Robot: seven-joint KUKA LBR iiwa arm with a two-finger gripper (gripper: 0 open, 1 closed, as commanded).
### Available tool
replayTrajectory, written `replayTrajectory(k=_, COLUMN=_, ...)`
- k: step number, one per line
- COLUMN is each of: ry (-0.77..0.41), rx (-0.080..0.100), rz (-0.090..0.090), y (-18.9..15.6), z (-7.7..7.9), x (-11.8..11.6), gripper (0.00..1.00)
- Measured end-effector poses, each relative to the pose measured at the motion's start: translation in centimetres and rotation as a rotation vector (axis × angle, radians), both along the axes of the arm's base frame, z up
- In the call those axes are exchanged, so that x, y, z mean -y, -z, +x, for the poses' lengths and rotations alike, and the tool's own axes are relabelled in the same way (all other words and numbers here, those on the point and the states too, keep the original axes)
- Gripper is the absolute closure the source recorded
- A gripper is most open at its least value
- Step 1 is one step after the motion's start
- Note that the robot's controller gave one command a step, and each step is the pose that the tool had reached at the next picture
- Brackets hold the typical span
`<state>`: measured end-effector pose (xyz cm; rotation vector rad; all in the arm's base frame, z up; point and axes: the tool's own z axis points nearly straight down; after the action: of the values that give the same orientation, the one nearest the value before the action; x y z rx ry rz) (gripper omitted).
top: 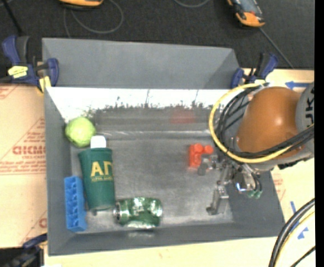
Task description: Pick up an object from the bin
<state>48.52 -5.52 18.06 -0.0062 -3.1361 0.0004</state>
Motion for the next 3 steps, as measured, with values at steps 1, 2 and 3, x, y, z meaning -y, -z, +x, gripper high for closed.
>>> replayTrajectory(k=1, ry=-0.002, rx=0.008, rz=-0.001, y=-0.4, z=0.2, x=0.0, gripper=0.0)
replayTrajectory(k=2, ry=-0.033, rx=0.02, rz=-0.003, y=2.6, z=0.8, x=-1.1, gripper=0.0)
replayTrajectory(k=3, ry=-0.197, rx=0.009, rz=0.0, y=7.6, z=0.0, x=-3.9, gripper=0.0)
